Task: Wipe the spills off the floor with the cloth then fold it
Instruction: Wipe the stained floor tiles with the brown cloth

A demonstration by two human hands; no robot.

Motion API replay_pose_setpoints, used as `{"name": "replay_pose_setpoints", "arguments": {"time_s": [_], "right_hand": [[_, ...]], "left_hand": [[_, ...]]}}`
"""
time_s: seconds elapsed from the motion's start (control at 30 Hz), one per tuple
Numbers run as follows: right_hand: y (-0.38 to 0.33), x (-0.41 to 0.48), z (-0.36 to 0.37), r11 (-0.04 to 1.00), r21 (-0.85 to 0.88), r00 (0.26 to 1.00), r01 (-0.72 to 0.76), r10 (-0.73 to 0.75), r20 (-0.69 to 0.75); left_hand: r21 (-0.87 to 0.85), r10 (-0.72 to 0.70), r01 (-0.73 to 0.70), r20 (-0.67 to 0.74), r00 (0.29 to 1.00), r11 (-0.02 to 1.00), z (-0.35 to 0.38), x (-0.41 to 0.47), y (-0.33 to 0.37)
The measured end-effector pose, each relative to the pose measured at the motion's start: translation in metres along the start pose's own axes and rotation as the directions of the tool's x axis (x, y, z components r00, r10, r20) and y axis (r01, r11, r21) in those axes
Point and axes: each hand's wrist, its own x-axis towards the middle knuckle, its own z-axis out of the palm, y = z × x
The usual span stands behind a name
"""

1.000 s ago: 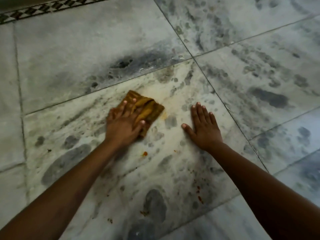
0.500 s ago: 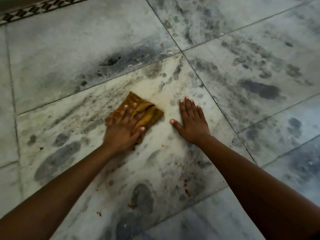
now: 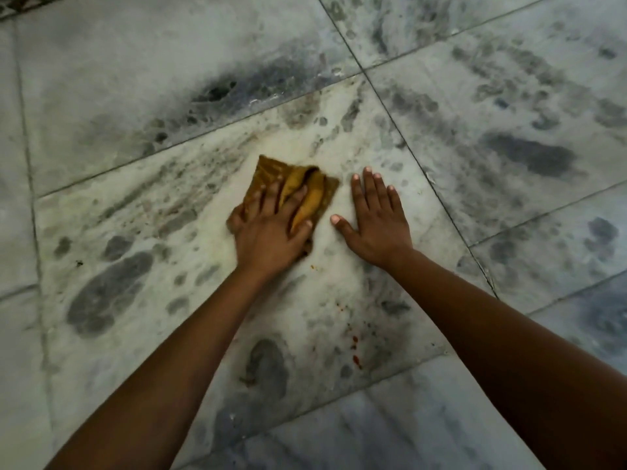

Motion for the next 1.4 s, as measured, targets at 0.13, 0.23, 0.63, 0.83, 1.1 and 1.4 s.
{"name": "replay_pose_setpoints", "arguments": {"time_s": [0.13, 0.23, 0.63, 0.83, 1.1, 1.4], "right_hand": [[0.010, -0.001, -0.004, 0.998, 0.010, 0.998, 0.065, -0.065, 0.015], [0.018, -0.005, -0.007, 0.994, 0.016, 0.994, 0.106, -0.106, 0.017], [0.057, -0.020, -0.018, 0.997, 0.043, 0.997, 0.061, -0.060, -0.043], [0.059, -0.019, -0.013, 0.998, 0.030, 0.997, 0.054, -0.053, -0.047], [0.047, -0.022, -0.016, 0.998, 0.066, 1.000, 0.017, -0.017, -0.001], [-0.029, -0.036, 0.003, 0.959, 0.107, 0.959, 0.263, -0.272, 0.080]], "left_hand": [[0.074, -0.077, 0.081, -0.064, 0.995, 0.994, -0.011, -0.005, -0.051], [0.002, -0.132, 0.133, -0.067, 0.989, 0.991, -0.017, 0.040, -0.056], [-0.001, 0.201, -0.201, 0.007, 0.980, 0.980, 0.012, 0.009, 0.055], [-0.093, -0.186, 0.187, 0.022, 0.982, 0.978, -0.006, 0.039, -0.002], [-0.053, -0.087, 0.086, -0.007, 0.996, 0.995, 0.015, 0.014, 0.076], [-0.061, -0.417, 0.417, 0.007, 0.909, 0.907, 0.015, -0.073, -0.054]]}}
